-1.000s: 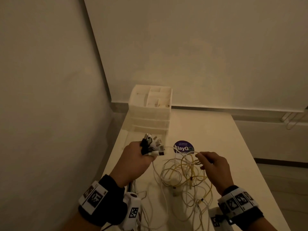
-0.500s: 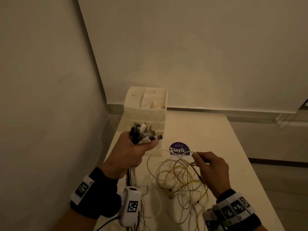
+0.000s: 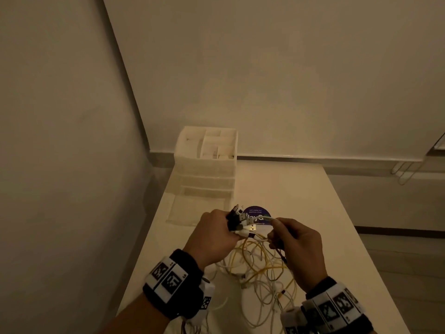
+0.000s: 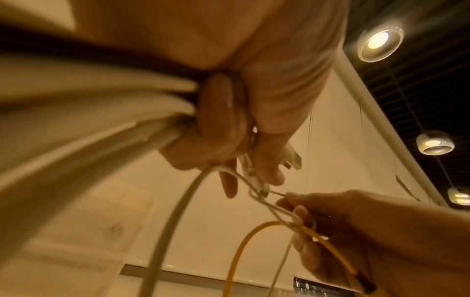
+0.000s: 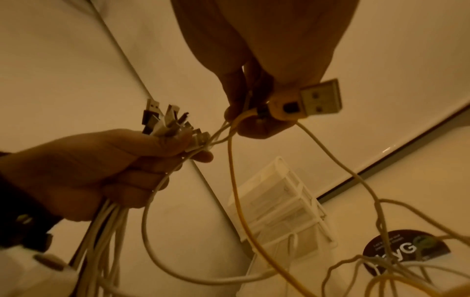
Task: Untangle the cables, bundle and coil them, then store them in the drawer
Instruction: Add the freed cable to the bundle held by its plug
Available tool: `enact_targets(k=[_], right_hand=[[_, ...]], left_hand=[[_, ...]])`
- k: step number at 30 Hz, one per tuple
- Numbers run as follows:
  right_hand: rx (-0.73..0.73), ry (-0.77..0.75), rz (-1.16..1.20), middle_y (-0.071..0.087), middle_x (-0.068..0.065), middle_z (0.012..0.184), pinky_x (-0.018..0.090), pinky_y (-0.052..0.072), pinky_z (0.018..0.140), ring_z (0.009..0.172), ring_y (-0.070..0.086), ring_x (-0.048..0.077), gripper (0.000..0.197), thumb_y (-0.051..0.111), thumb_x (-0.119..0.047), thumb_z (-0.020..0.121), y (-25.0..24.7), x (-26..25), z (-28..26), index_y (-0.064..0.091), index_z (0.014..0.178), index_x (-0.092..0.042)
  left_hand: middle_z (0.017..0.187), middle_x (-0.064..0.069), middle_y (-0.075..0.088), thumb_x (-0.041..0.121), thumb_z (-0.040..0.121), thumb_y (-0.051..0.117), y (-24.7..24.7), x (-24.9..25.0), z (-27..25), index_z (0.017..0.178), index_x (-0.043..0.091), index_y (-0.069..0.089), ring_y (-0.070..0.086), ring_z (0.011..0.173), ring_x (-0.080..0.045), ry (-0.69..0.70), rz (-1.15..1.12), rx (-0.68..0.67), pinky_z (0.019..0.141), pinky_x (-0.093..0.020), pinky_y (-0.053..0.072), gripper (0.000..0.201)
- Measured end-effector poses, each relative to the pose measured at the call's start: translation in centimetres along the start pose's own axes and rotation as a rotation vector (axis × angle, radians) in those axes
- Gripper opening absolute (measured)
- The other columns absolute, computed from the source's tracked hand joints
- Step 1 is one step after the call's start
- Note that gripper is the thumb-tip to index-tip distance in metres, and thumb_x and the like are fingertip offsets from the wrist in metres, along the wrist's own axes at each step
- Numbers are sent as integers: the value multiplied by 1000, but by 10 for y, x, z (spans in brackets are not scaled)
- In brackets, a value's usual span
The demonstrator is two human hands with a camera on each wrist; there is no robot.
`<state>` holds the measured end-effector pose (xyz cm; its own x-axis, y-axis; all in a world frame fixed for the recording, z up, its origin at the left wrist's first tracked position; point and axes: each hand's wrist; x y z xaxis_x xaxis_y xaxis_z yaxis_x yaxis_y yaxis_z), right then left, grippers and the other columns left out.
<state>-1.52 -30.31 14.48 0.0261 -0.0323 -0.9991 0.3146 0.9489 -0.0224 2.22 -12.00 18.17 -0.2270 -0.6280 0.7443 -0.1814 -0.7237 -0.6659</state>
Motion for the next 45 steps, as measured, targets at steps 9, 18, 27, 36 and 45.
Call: enact_targets(k=[9, 18, 27, 36, 45], right_hand=[[9, 59, 12, 61, 26, 74, 31, 54, 57, 55, 59, 23, 13, 60, -13, 92, -5, 1, -1, 68, 83, -8], [-454, -9, -634, 56, -4, 104, 17, 46, 70, 87, 55, 12, 59, 46, 9, 85, -6, -11, 15, 55, 129, -29], [-857, -335, -946, 59, -9, 81, 17, 40, 65, 69, 51, 2, 15, 48, -16, 97, 9, -37, 26, 61, 97, -11], [-122, 498, 446, 48, 8, 62, 41, 48, 72, 62, 55, 24, 27, 40, -13, 99, -18, -10, 20, 55, 79, -4], [147, 514, 562, 47, 3, 52, 37, 44, 65, 62, 49, 22, 23, 46, -11, 96, -14, 4, 14, 55, 75, -6]], left_hand=[[73, 10, 70, 34, 73, 76, -5, -13, 1, 72, 29, 71, 65, 76, -1, -42, -267, -36, 74, -25, 50, 7], [70, 18, 67, 19, 81, 74, -6, -14, -11, 73, 29, 70, 62, 70, 9, -11, -176, -11, 63, -4, 40, 14], [62, 12, 62, 16, 81, 71, -6, -9, -16, 69, 20, 66, 58, 60, 6, 10, -52, -66, 53, -9, 39, 14], [66, 18, 64, 17, 81, 74, -21, -22, -24, 75, 24, 71, 58, 66, 16, -70, -97, 55, 55, -3, 37, 9], [66, 18, 63, 14, 82, 73, -21, -22, -29, 74, 29, 67, 57, 65, 16, -99, -70, 38, 56, -4, 39, 19]])
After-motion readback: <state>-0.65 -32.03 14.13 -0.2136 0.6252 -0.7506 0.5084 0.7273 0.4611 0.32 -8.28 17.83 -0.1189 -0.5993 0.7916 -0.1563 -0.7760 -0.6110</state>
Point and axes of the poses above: each hand's wrist, its own z-axis towards the middle knuckle, its own y-axis out of the palm, x = y × z
